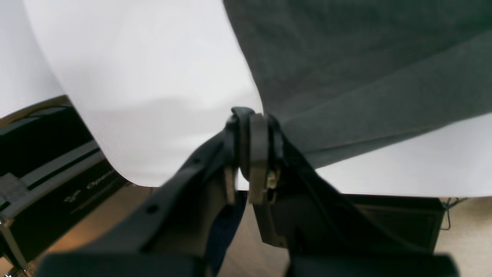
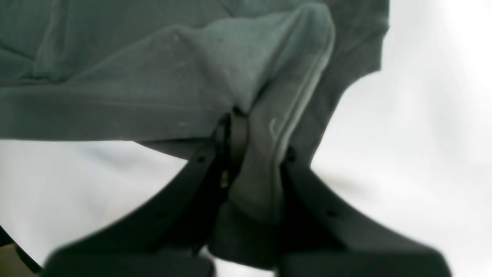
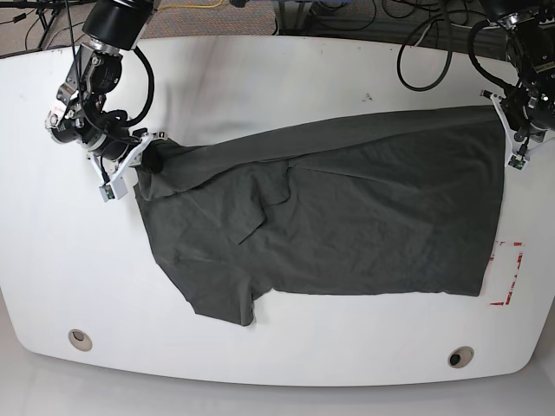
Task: Fold the T-shirt properly
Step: 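Stretch the shirt between both grippers and lay it flat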
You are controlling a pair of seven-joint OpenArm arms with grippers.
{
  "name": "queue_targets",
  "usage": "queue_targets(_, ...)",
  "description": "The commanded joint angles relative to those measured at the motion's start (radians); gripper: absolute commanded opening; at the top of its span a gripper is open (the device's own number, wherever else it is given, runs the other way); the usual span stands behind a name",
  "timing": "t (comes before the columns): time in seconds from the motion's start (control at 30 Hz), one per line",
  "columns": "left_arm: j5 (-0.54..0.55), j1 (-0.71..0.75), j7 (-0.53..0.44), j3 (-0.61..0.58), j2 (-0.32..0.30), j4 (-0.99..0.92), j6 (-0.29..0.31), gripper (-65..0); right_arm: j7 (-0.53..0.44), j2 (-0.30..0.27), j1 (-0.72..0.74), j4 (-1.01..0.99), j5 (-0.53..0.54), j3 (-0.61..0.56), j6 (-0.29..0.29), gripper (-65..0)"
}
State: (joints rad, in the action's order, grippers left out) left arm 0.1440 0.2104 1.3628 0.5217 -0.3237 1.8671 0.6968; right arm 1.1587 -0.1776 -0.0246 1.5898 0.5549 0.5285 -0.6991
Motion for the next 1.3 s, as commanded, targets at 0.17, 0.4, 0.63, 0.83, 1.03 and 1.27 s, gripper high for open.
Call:
queue_targets(0.17,-0.014,-0.064,0.0,-0.035,-0.05,0.013,0.001,-62.9,0.031,-0.044,0.007,0.044,0.015,0.003,0.001,-63.4)
queue_targets(0.4,-0.016,-0.164,0.0,-0.073,-0.061,0.012,0.001,-62.9,0.033,-0.061,-0.01,0.042,0.012,0.003,0.001,-63.4)
queue_targets(0.63,-0.017,-0.286,0.0,-0.151,-0.061,-0.031,0.001,-62.9,0.033,-0.063,-0.011,0.042,0.012,0.003,0.001,-63.4)
queue_targets(0.83,-0.017,-0.362,0.0,-0.182,-0.061,-0.136,0.001,-62.8,0.033,-0.066,-0.008,0.04,0.012,0.003,0.001,-63.4)
queue_targets(1.03,-0.017,-0.394,-0.036,-0.185,-0.062,-0.243,0.001,-62.8,0.033,-0.067,-0.005,0.04,0.011,0.003,0.001,-63.4)
queue_targets(1.27,-0.017,-0.394,-0.147,-0.231,-0.087,-0.34,0.001,-62.8,0.033,-0.067,-0.004,0.037,0.011,0.002,0.001,-63.4)
